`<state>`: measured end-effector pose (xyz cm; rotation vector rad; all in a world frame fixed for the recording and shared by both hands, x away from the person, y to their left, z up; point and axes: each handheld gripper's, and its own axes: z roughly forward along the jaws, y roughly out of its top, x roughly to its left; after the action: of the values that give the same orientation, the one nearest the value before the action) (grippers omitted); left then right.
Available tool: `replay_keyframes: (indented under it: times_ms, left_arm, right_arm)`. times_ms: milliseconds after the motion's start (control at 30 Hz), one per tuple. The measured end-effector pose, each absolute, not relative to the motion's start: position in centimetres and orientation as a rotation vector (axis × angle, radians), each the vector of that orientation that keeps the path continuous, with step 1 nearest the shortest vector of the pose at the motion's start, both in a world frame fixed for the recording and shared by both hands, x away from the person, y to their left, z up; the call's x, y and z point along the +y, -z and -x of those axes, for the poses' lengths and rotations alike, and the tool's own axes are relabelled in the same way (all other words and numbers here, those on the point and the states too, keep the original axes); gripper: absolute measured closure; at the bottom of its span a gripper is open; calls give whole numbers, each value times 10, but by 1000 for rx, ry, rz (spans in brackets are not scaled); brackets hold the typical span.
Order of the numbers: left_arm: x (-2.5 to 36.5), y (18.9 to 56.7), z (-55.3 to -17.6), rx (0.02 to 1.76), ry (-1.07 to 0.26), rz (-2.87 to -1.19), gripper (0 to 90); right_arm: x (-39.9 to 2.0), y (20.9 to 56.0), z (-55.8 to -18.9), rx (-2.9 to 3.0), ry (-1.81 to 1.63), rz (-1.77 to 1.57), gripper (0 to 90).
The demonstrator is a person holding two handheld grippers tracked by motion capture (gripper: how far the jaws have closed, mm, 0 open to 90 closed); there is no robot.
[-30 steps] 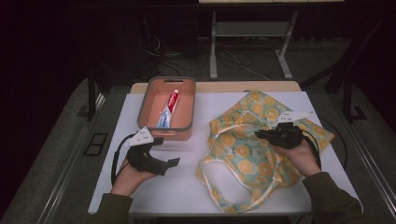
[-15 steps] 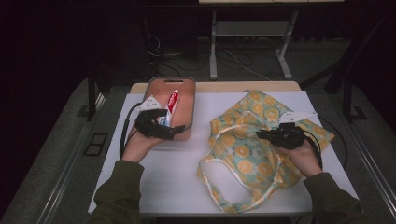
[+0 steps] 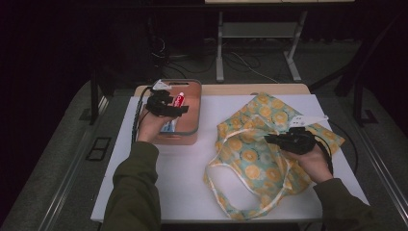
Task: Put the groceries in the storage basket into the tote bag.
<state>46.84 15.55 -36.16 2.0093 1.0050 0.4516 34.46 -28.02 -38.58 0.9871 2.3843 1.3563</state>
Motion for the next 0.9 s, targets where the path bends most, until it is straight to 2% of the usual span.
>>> replay_keyframes:
  times_ms: [333, 433, 700, 900]
  left_arm:
    - [154, 385, -504, 1109, -480, -2083, 256]
    - [158, 394, -511, 1192, -446, -2084, 271]
    - [152, 412, -524, 1330, -375, -2218, 305]
    - [149, 416, -525, 1396, -415, -2267, 423]
  right_arm:
    - [-281, 386, -345, 2388, -1366, -982, 886]
    - [-282, 386, -344, 2382, -1375, -980, 887]
    - [-281, 387, -345, 2388, -1378, -974, 886]
    - [-282, 387, -345, 2385, -1382, -967, 887]
